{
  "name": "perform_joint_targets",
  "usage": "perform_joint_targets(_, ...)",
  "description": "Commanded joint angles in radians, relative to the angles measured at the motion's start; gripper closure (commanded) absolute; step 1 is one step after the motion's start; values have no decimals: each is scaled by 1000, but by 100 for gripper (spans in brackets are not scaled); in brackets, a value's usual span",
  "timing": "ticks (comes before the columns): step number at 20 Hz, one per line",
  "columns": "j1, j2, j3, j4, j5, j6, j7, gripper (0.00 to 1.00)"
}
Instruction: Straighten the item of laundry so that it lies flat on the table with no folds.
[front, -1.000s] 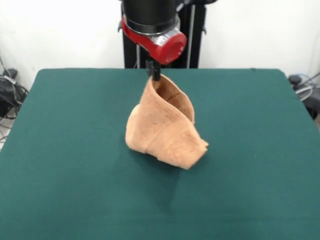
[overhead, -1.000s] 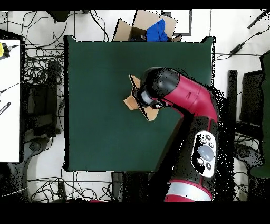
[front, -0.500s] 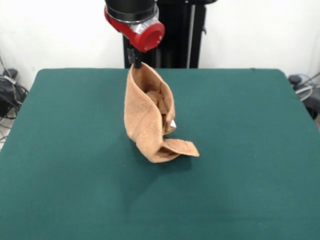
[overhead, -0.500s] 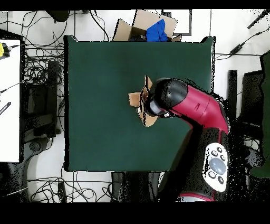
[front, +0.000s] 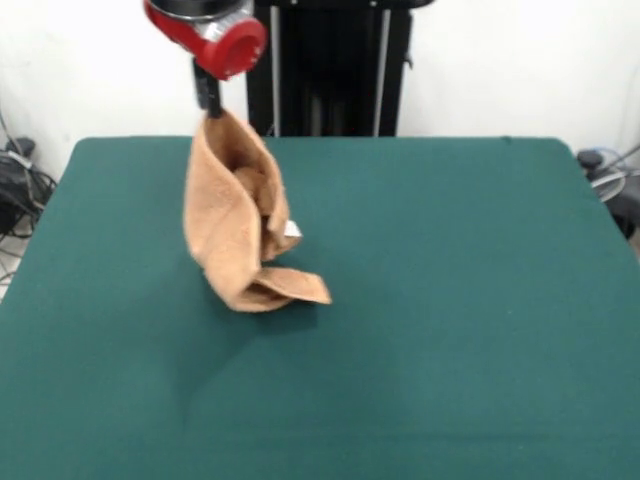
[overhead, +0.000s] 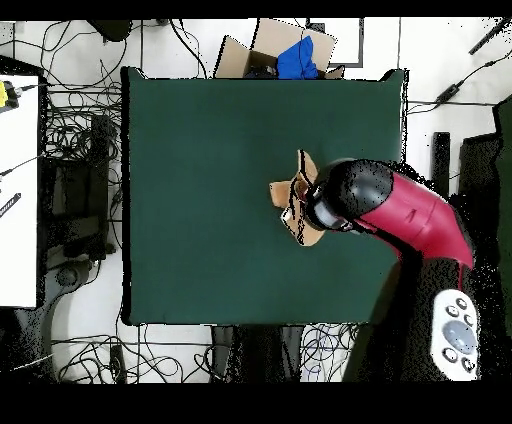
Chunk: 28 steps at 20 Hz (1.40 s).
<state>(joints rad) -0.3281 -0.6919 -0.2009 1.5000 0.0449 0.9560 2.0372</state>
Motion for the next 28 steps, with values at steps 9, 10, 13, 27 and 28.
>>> perform_joint_targets(9, 17, -40, 113, -24, -105, 199, -106, 100)
perform_joint_targets(10, 21, -39, 111, -32, -107, 208, -96, 100)
perform_joint_targets(13, 23, -10, 115, -82, -110, 233, -82, 100)
perform_joint_targets(27, 8, 46, 144, -234, -80, 330, -109, 100)
perform_joint_targets(28, 0, 44, 154, -232, -69, 320, -119, 100)
